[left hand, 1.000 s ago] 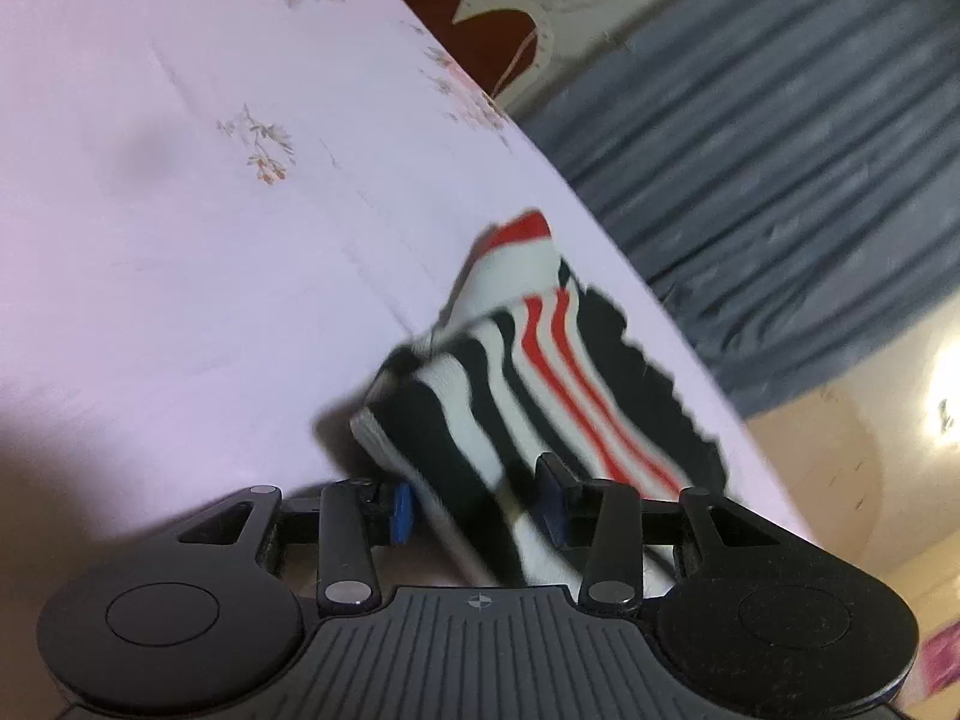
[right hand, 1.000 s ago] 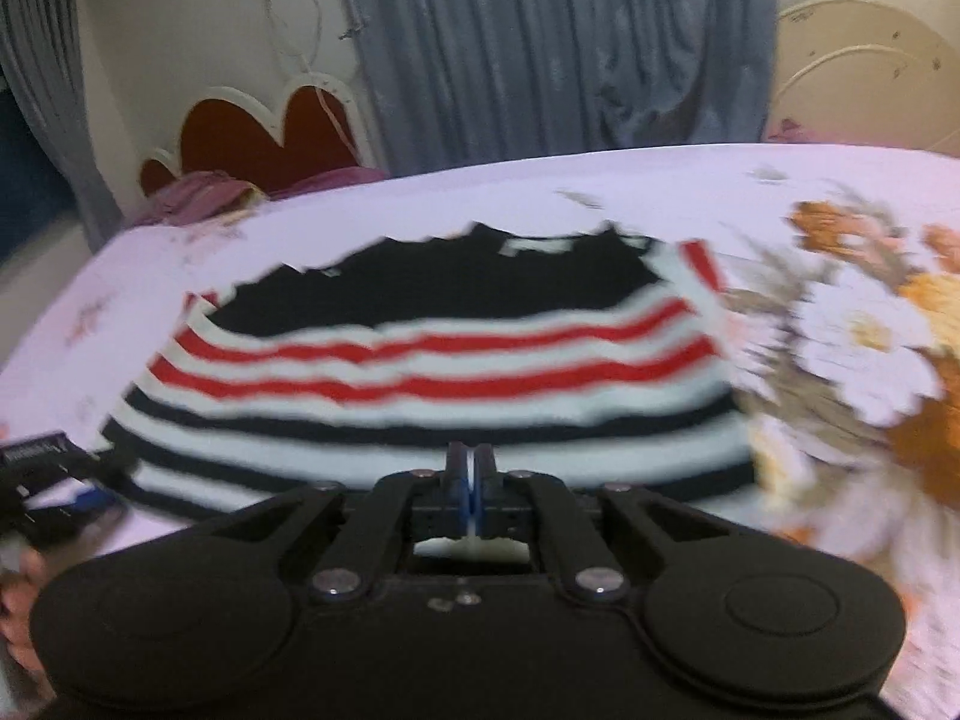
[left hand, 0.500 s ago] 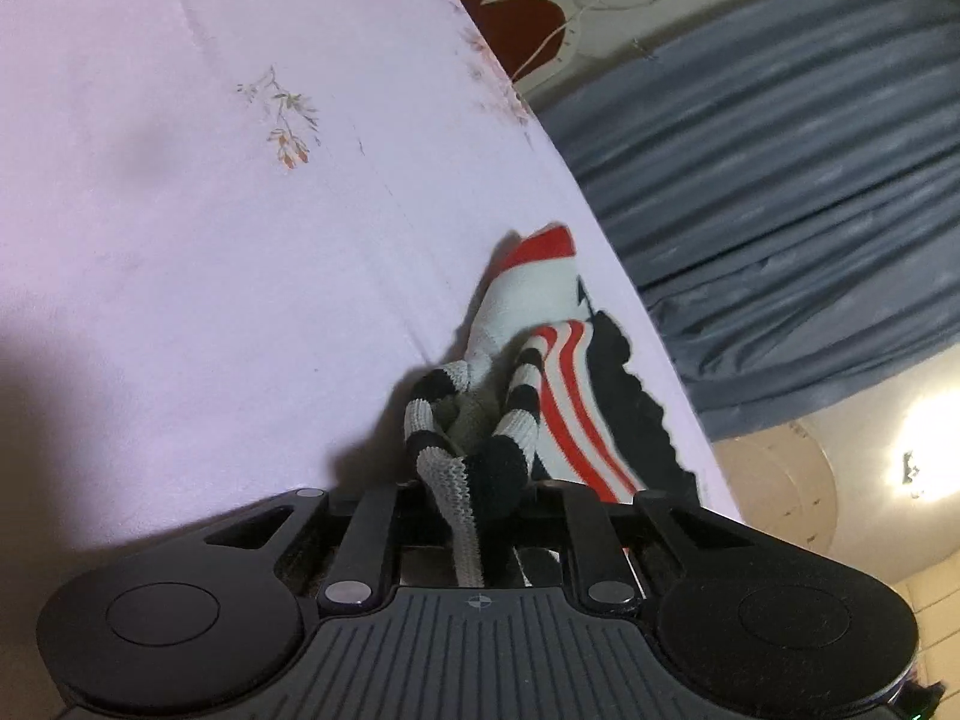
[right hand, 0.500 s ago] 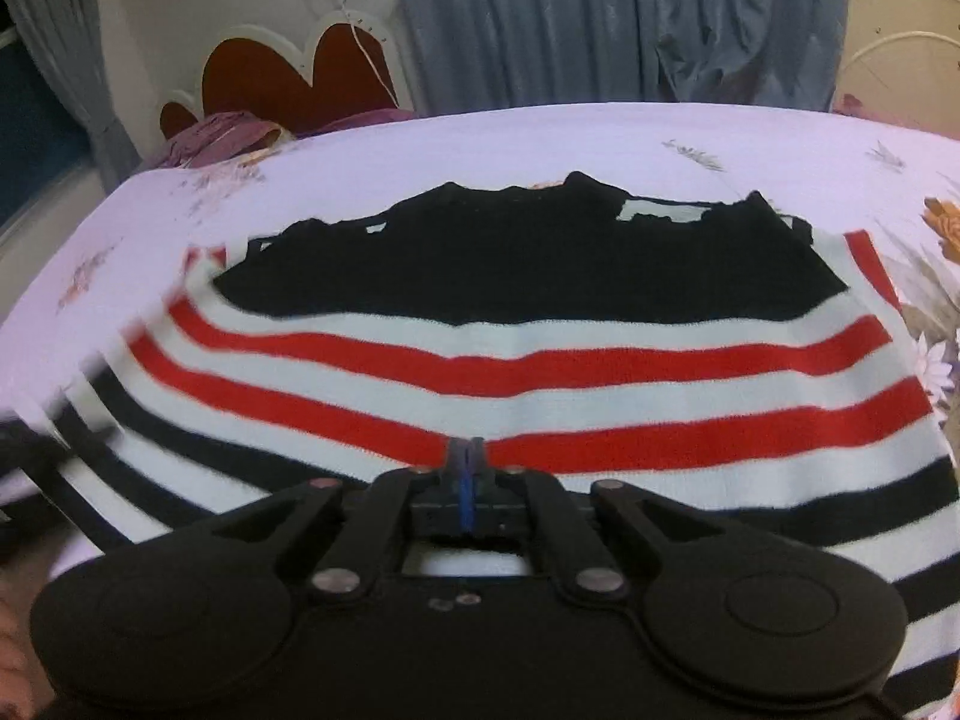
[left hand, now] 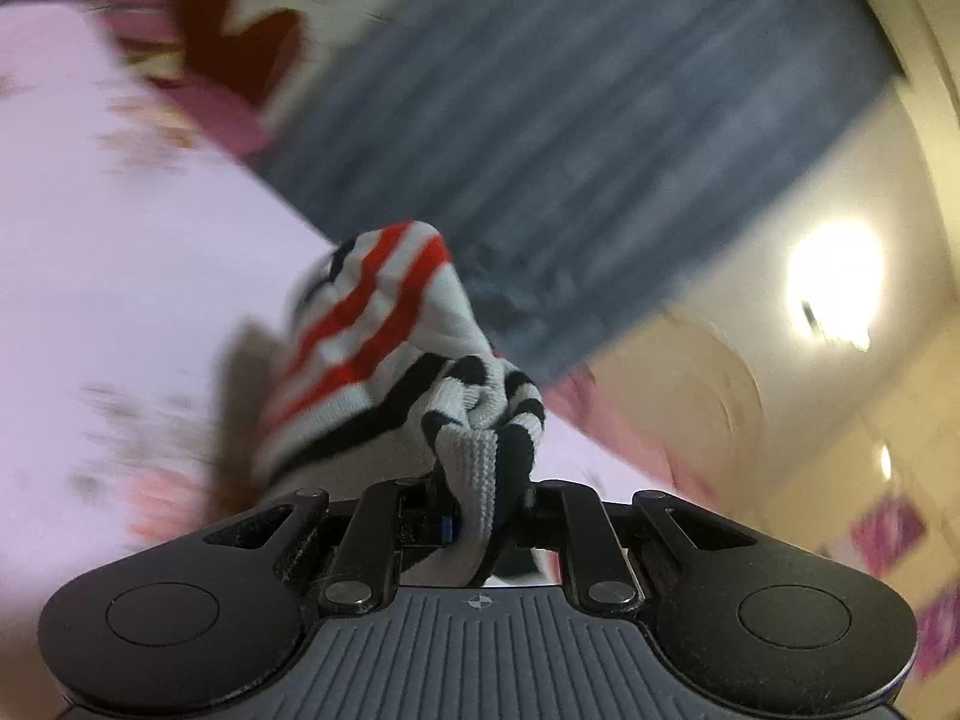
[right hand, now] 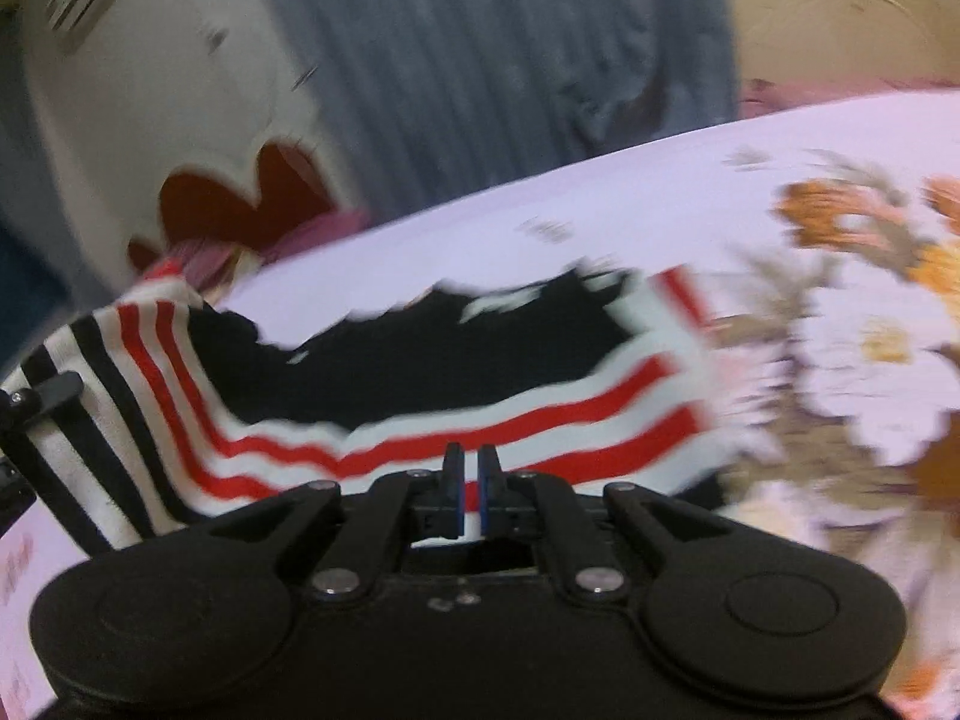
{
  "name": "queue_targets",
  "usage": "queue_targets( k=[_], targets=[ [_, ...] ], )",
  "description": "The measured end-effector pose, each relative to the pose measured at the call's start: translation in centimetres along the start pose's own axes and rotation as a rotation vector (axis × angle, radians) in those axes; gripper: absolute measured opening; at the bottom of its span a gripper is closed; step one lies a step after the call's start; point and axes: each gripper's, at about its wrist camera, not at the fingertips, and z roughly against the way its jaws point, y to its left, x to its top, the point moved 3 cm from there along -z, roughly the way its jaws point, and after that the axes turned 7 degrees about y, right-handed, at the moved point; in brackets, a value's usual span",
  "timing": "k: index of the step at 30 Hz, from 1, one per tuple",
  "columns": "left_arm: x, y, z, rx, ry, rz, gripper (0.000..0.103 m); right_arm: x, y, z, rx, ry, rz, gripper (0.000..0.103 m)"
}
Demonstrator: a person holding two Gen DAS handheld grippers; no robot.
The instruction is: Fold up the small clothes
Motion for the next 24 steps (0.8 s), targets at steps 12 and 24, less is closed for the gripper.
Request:
queue_targets(
  k=[12, 24],
  targets=[
    [-8.7, -8.6, -6.1, 0.061, 0.347, -0.349, 0.031, 0.7, -11.4, 5.9, 0.031, -0.040, -0.219, 0.026],
    [-2.4, 3.5, -8.1, 0.241, 0.312, -0.208, 0.031, 2.0, -5.5, -0.7, 0.138, 0.102, -0.128, 0.047]
  ],
)
